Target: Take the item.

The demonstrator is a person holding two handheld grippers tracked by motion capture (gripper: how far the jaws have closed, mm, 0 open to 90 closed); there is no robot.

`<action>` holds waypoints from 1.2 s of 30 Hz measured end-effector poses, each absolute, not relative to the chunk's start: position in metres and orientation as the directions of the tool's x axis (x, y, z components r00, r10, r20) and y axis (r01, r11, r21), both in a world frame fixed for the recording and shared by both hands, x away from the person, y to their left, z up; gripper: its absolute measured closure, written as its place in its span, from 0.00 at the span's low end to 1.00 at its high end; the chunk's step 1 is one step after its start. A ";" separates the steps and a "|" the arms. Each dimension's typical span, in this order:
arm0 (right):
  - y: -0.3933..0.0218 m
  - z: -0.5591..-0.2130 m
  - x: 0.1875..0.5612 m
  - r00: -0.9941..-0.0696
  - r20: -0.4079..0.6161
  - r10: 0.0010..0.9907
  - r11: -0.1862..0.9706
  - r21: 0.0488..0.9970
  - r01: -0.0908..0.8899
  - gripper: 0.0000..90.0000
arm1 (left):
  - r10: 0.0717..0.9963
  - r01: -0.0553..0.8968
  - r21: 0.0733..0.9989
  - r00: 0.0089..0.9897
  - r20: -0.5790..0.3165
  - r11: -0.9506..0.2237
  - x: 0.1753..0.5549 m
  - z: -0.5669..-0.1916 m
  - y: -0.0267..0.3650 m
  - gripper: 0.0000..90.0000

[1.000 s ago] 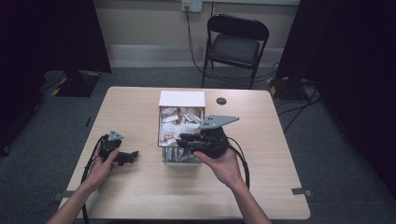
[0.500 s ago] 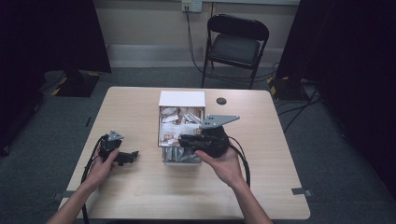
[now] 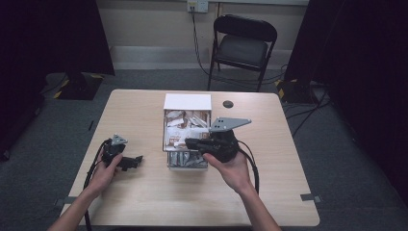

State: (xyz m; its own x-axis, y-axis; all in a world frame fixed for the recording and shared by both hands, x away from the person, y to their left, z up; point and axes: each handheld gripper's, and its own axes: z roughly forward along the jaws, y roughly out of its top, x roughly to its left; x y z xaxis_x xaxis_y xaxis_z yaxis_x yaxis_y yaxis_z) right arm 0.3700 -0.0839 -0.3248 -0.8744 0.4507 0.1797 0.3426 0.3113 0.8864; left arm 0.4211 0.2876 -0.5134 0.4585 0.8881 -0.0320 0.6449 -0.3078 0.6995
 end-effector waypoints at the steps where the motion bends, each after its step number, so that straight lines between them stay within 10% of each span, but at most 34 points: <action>1: -0.085 -0.323 0.370 -0.874 0.178 0.452 0.305 0.890 0.339 0.98 | 0.888 0.645 0.700 0.459 -0.032 -0.308 0.421 -0.513 0.288 0.00; 36: -0.105 -0.303 0.359 -0.871 0.157 0.466 0.227 0.930 0.289 0.98 | 0.888 0.645 0.699 0.459 -0.032 -0.308 0.421 -0.513 0.288 0.00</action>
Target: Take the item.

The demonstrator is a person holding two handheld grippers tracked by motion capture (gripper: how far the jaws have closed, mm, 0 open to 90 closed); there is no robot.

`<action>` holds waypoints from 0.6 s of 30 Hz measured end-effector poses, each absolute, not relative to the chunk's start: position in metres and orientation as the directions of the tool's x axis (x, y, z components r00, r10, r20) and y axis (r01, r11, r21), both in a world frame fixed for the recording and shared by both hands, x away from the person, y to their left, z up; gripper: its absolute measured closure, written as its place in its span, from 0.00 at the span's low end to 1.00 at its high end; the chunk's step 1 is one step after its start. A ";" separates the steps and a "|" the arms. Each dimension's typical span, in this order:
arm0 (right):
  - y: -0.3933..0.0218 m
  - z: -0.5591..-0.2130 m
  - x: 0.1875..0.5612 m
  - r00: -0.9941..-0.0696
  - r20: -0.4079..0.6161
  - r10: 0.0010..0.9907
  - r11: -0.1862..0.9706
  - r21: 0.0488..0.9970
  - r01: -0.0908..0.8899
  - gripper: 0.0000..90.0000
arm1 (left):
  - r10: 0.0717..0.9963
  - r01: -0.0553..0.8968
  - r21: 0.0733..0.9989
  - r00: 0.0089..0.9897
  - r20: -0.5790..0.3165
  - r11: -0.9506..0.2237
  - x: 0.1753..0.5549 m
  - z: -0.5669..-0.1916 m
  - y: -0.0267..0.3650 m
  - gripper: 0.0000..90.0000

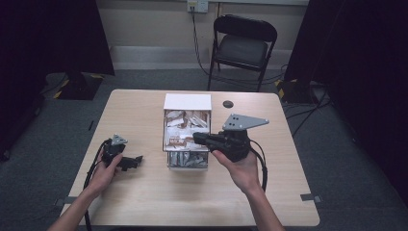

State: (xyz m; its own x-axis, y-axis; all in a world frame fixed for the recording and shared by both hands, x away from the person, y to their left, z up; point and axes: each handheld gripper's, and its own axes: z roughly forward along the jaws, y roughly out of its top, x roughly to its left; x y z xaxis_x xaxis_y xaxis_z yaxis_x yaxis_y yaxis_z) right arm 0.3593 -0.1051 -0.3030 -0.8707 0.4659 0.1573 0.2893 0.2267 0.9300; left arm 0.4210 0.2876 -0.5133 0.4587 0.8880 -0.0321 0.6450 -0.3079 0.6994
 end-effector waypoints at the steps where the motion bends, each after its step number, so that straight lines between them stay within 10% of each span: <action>1: -0.105 -0.302 0.359 -0.872 0.161 0.463 0.223 0.931 0.290 0.98 | 0.888 0.645 0.700 0.459 -0.032 -0.308 0.421 -0.513 0.288 0.00; 18: -0.116 -0.288 0.351 -0.872 0.157 0.463 0.192 0.943 0.272 0.98 | 0.888 0.645 0.699 0.459 -0.031 -0.309 0.421 -0.513 0.288 0.00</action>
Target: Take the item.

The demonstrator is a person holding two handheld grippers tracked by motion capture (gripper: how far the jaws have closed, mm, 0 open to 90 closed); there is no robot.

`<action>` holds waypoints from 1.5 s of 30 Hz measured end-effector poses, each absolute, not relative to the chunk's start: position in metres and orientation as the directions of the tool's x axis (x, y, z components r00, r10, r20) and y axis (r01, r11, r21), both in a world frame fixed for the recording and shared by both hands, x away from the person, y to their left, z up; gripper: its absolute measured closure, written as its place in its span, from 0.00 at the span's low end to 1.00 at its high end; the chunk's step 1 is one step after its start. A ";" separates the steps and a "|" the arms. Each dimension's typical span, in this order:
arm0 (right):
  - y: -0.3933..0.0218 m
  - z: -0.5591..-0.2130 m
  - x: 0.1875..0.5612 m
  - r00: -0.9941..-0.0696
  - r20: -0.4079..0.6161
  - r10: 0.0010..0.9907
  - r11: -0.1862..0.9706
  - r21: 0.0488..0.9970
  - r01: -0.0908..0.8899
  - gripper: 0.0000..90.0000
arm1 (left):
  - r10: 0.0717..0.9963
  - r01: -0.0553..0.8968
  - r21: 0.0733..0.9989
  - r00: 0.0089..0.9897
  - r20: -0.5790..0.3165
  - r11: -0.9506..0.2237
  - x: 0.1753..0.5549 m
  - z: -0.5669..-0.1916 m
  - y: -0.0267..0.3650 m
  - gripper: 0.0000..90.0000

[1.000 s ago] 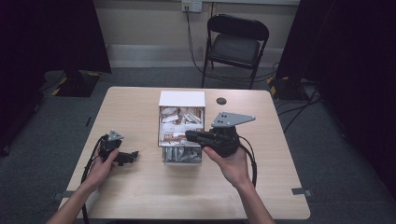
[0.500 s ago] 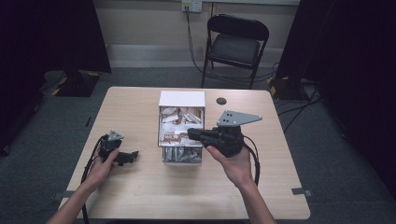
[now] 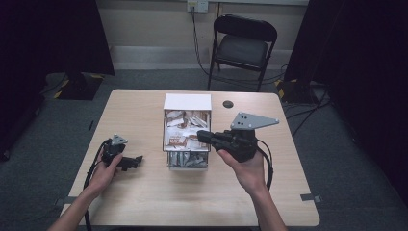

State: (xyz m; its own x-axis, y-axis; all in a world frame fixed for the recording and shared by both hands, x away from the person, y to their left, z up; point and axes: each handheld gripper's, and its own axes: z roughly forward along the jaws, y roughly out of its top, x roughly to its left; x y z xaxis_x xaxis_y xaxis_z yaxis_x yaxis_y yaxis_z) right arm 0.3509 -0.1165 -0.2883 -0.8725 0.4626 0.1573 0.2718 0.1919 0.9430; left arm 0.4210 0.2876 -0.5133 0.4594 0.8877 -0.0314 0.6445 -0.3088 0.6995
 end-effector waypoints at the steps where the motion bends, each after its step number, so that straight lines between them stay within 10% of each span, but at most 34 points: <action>1: -0.118 -0.288 0.351 -0.872 0.158 0.462 0.191 0.943 0.272 0.99 | 0.888 0.645 0.699 0.459 -0.031 -0.309 0.421 -0.513 0.288 0.00; 45: -0.178 -0.275 0.339 -0.789 0.115 0.604 0.136 0.960 0.244 0.99 | 0.890 0.645 0.702 0.455 -0.036 -0.302 0.421 -0.514 0.287 0.00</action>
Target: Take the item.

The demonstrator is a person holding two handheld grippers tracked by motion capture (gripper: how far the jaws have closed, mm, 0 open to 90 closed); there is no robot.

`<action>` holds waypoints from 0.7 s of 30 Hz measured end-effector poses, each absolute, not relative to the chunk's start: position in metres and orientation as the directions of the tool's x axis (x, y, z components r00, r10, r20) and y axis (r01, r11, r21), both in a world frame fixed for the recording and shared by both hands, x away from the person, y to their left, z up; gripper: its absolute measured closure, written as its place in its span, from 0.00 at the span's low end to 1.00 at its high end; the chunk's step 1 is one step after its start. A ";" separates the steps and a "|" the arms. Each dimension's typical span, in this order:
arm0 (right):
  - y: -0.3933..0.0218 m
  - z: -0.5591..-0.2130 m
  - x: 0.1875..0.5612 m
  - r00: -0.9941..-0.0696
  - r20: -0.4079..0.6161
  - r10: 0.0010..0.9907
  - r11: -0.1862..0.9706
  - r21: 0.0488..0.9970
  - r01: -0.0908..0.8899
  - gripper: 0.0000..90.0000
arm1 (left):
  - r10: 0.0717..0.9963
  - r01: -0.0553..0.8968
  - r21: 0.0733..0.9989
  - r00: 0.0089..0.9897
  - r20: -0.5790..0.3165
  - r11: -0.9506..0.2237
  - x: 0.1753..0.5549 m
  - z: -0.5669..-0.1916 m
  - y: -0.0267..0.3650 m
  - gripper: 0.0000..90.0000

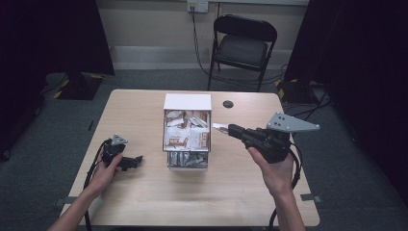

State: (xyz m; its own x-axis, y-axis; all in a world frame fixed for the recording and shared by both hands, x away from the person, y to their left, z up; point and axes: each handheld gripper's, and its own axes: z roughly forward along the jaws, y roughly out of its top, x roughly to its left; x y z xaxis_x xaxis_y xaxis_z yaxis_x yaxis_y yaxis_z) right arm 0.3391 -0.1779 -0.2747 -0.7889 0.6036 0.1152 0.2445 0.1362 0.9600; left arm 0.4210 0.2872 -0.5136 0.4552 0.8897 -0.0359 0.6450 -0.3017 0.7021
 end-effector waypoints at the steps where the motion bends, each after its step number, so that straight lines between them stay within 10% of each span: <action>1: -0.179 -0.275 0.339 -0.786 0.115 0.607 0.139 0.959 0.247 0.99 | 0.890 0.645 0.702 0.455 -0.036 -0.301 0.421 -0.514 0.287 0.00; 21: -0.193 -0.291 0.351 -0.745 0.133 0.654 0.139 0.946 0.291 0.99 | 0.890 0.645 0.702 0.455 -0.036 -0.302 0.421 -0.514 0.287 0.00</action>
State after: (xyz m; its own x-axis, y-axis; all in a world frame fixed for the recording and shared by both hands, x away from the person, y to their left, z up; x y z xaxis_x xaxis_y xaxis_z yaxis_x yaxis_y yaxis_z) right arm 0.3509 -0.1927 -0.2913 -0.7447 0.6540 0.1330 0.2914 0.1394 0.9464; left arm 0.4210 0.2872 -0.5136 0.4554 0.8896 -0.0355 0.6449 -0.3021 0.7020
